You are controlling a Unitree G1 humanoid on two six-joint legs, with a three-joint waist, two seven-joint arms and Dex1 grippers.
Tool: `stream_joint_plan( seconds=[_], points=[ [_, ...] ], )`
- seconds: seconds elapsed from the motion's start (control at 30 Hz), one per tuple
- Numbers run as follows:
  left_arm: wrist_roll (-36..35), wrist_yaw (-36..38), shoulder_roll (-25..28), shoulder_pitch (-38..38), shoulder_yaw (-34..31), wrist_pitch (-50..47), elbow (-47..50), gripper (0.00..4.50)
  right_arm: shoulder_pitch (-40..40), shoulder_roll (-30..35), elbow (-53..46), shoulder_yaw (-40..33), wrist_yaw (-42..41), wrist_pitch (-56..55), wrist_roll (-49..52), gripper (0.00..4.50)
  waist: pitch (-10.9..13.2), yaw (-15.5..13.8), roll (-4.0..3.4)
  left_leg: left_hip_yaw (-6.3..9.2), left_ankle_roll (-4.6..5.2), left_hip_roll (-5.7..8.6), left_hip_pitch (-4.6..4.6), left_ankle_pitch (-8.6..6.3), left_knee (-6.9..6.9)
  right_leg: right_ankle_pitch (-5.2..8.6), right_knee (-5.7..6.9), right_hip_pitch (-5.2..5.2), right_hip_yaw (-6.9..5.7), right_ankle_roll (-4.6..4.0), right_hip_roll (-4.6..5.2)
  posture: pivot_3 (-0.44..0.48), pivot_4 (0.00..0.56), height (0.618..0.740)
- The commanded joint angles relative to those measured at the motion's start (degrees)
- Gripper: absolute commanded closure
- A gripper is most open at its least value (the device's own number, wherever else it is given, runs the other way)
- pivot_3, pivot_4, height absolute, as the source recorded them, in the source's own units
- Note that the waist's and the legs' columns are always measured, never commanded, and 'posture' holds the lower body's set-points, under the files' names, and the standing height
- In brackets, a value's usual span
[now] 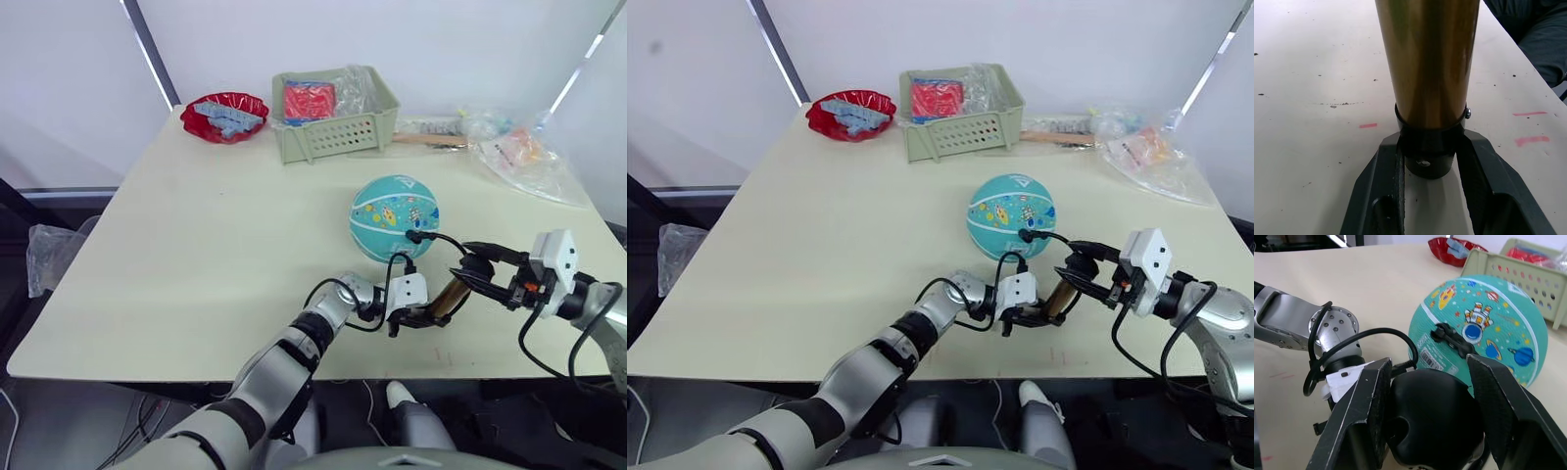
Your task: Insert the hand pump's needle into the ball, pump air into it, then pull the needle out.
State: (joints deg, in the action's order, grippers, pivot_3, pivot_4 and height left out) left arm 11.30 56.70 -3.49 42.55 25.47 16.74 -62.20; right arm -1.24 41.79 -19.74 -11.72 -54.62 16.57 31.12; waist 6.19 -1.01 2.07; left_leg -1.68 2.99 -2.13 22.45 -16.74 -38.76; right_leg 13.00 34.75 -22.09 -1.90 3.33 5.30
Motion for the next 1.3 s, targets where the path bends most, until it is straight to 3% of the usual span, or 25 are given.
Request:
stream_joint_plan(
  seconds=[0.03, 0.4, 0.73, 0.9, 1.3],
  points=[
    [5.64, -1.20, 3.04, -2.70, 3.37, -4.45, -6.77, 3.47, 1.94, 3.11, -2.39, -6.61, -0.51, 4.26, 6.38, 2.56, 0.19, -0.03, -0.27, 0.00, 0.00, 0.01, 0.02, 0.00, 0.00, 0.00, -0.02, 0.00, 0.00, 0.00, 0.03, 0.000, 0.150, 0.738],
    [5.72, -1.12, 2.62, -2.61, 3.57, -4.25, -6.94, 3.47, 9.18, 12.55, -4.42, -19.82, 0.68, 14.33, 18.32, 2.56, 0.75, -0.31, -0.67, 0.00, 0.01, 0.09, 0.22, 0.01, -0.11, -0.01, -0.04, -0.10, -0.10, 0.03, 0.05, 0.000, 0.150, 0.738],
    [5.76, -1.20, 2.75, -2.58, 3.54, -4.30, -7.05, 3.47, 14.00, 17.36, -3.23, -25.00, 1.53, 18.51, 22.13, 2.56, 0.83, -0.31, -0.69, 0.07, 0.01, 0.10, 0.29, 0.01, -0.18, -0.01, -0.04, -0.09, -0.16, 0.03, 0.03, 0.000, 0.150, 0.738],
    [5.81, -1.22, 2.74, -2.50, 3.58, -4.20, -7.13, 3.47, 10.80, 15.40, -5.26, -21.18, 0.97, 18.50, 20.34, 2.56, 0.83, -0.28, -0.65, 0.09, 0.01, 0.09, 0.29, 0.01, -0.20, -0.01, -0.03, -0.09, -0.16, 0.03, 0.04, 0.000, 0.150, 0.738],
    [6.49, -1.75, 2.55, -2.25, 4.21, -3.41, -7.09, 3.47, 1.41, 6.61, -1.94, -3.34, -1.21, 9.40, 7.00, 2.56, 0.34, -0.02, -0.08, 0.27, 0.01, 0.06, 0.24, 0.01, -0.25, -0.01, -0.03, 0.03, -0.28, 0.03, 0.02, 0.000, 0.150, 0.738]
  ],
)
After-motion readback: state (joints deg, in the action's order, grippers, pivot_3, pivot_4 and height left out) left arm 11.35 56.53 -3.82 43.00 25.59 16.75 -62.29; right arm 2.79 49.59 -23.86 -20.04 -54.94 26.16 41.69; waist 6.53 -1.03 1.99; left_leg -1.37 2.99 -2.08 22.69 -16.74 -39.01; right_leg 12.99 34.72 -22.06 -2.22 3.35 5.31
